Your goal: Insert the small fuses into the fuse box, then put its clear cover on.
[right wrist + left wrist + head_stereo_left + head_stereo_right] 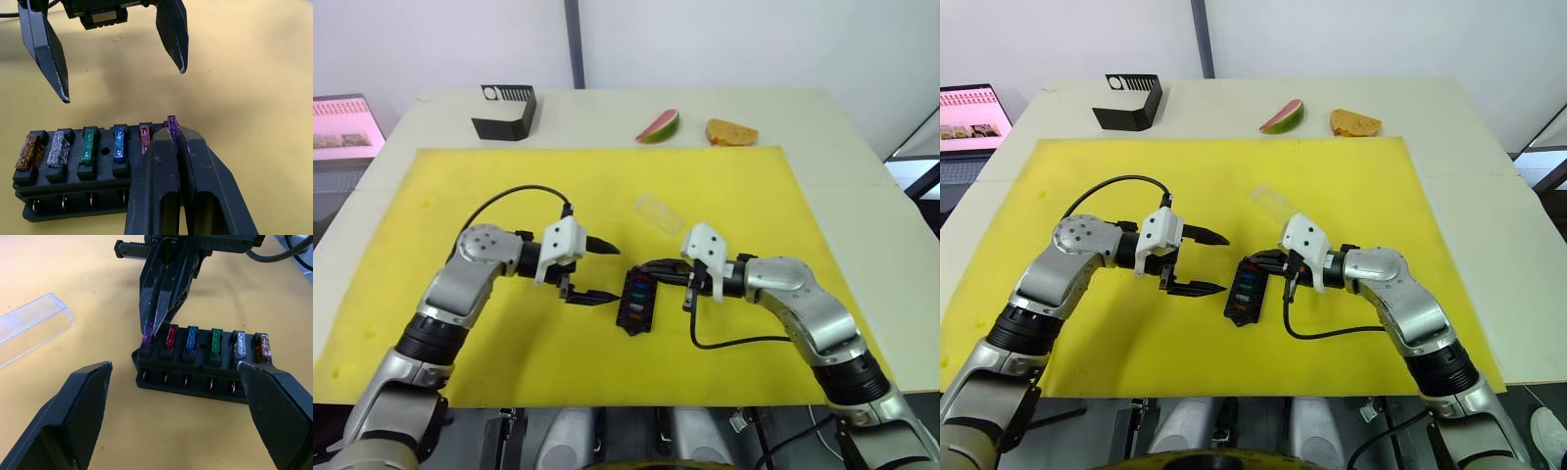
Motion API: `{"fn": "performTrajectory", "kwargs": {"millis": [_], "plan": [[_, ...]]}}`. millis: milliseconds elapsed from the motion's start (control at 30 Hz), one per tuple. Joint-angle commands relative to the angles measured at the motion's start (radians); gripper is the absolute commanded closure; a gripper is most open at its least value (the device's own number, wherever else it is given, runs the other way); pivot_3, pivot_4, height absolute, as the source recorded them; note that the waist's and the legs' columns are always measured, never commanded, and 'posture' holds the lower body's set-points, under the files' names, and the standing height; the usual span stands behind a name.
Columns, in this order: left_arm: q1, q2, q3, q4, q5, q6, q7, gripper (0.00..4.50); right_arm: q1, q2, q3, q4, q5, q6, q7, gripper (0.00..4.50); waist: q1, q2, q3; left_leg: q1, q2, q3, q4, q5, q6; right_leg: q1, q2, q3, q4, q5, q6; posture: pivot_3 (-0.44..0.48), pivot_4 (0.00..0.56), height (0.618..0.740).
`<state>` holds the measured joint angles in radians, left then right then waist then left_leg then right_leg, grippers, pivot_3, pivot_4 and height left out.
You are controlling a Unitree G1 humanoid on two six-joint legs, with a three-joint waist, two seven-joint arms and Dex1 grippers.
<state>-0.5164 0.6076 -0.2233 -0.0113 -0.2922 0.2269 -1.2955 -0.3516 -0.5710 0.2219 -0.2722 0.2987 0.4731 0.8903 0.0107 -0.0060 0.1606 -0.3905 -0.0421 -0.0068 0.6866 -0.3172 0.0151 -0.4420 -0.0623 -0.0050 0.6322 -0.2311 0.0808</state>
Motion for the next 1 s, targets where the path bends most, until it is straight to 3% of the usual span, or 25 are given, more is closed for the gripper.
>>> {"fn": "performTrajectory", "kwargs": {"millis": [33, 133, 167, 200, 300, 767, 867, 967, 1000], "plan": [[-0.014, -0.001, 0.010, -0.023, -0.003, -0.016, 0.001, 0.16, 0.006, -0.004, -0.013, -0.012, -0.001, -0.009, 0.000, 4.50, 0.000, 0.000, 0.000, 0.000, 0.000, 0.000, 0.000, 0.000, 0.000, 0.000, 0.000, 0.000, 0.000, 0.000, 0.000, 0.000, 0.150, 0.740], [-0.018, -0.002, 0.009, -0.018, -0.003, -0.018, 0.000, 0.16, 0.000, -0.002, -0.027, -0.026, 0.011, -0.003, -0.002, 4.50, 0.000, 0.000, 0.000, 0.000, 0.000, 0.000, 0.000, 0.000, 0.000, 0.000, 0.000, 0.000, 0.000, 0.000, 0.000, 0.000, 0.150, 0.740], [-0.020, -0.003, 0.009, -0.016, -0.002, -0.018, 0.000, 0.00, -0.004, -0.003, -0.035, -0.037, 0.018, 0.002, -0.004, 3.81, 0.000, 0.000, 0.000, 0.000, 0.000, 0.000, 0.000, 0.000, 0.000, 0.000, 0.000, 0.000, 0.000, 0.000, 0.000, 0.000, 0.150, 0.740], [-0.022, -0.004, 0.008, -0.014, -0.002, -0.019, 0.000, 0.00, -0.009, -0.005, -0.043, -0.050, 0.025, 0.010, -0.006, 3.53, 0.000, 0.000, 0.000, 0.000, 0.000, 0.000, 0.000, 0.000, 0.000, 0.000, 0.000, 0.000, 0.000, 0.000, 0.000, 0.000, 0.150, 0.740], [-0.023, -0.004, 0.009, -0.013, -0.002, -0.020, -0.001, 0.00, -0.019, -0.014, -0.067, -0.099, 0.058, 0.049, -0.004, 2.01, 0.000, 0.000, 0.000, 0.000, 0.000, 0.000, 0.000, 0.000, 0.000, 0.000, 0.000, 0.000, 0.000, 0.000, 0.000, 0.000, 0.150, 0.740], [-0.025, -0.006, 0.008, 0.000, -0.001, -0.031, -0.001, 0.00, -0.021, -0.022, -0.093, -0.141, 0.116, 0.137, -0.016, 2.01, 0.001, 0.000, 0.000, 0.000, 0.000, 0.000, 0.000, 0.000, 0.001, 0.000, 0.000, 0.000, 0.000, 0.000, 0.000, 0.000, 0.150, 0.740], [-0.024, -0.005, 0.009, -0.001, -0.001, -0.031, 0.000, 0.00, -0.012, -0.023, -0.084, -0.134, 0.103, 0.121, -0.016, 2.83, 0.001, 0.000, 0.000, 0.000, 0.000, 0.000, 0.000, 0.000, 0.000, 0.000, 0.000, 0.000, 0.000, 0.000, 0.000, 0.000, 0.150, 0.740], [-0.023, -0.004, 0.009, -0.002, 0.000, -0.033, -0.001, 0.00, -0.007, -0.022, -0.070, -0.133, 0.096, 0.111, -0.013, 4.27, 0.000, 0.000, 0.000, 0.000, 0.000, 0.000, 0.000, 0.000, 0.000, 0.000, 0.000, 0.000, 0.000, 0.000, 0.000, 0.000, 0.150, 0.740], [-0.024, -0.004, 0.009, -0.001, 0.000, -0.033, -0.001, 0.00, -0.008, -0.021, -0.068, -0.133, 0.097, 0.112, -0.013, 4.46, 0.000, 0.000, 0.000, 0.000, 0.000, 0.000, 0.000, 0.000, 0.000, 0.000, 0.000, 0.000, 0.000, 0.000, 0.000, 0.000, 0.150, 0.740]]}}
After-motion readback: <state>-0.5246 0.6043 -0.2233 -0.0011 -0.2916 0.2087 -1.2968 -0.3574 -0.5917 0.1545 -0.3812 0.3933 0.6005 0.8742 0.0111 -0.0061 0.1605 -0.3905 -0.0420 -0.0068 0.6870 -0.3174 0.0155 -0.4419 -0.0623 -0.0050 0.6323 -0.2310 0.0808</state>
